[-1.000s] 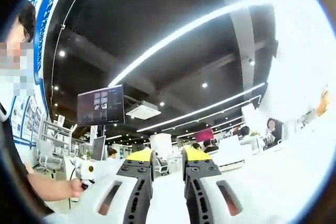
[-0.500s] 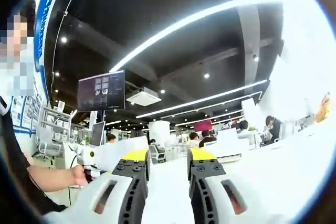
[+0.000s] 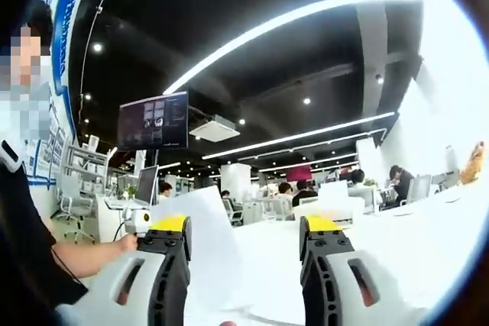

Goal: Organize the stack of printing papers by aligning and flattening the scattered papers on the table

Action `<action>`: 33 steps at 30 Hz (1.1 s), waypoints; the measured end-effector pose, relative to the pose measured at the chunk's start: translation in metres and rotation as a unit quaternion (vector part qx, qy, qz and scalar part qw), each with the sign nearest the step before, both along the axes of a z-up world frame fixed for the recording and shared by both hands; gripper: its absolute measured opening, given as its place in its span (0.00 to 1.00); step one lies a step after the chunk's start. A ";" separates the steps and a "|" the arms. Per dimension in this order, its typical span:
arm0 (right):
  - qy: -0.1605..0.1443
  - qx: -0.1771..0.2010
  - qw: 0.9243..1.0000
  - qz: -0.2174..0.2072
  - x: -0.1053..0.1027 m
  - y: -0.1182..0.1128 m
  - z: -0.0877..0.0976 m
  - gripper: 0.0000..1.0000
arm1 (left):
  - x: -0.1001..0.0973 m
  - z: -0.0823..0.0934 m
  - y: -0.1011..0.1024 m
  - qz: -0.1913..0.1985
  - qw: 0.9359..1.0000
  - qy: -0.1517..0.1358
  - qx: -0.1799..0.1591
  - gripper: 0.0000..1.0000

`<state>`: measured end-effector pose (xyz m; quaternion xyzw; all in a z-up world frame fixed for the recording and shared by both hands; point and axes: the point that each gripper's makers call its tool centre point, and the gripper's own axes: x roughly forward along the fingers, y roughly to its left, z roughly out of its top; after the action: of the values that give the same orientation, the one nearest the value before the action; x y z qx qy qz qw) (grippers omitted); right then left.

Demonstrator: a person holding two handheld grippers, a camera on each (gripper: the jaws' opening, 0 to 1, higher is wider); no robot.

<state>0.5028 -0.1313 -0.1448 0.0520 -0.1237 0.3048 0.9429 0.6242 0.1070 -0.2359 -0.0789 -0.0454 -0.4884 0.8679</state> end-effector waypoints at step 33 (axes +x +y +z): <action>0.148 -0.133 0.977 -0.083 0.006 -0.065 -0.059 0.52 | 0.027 -0.025 0.030 0.084 0.996 0.021 -0.017 0.06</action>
<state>0.5087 -0.1958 -0.2034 -0.0392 0.0552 0.2284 0.9712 0.6516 0.1370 -0.2605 -0.0998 -0.0423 -0.4108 0.9053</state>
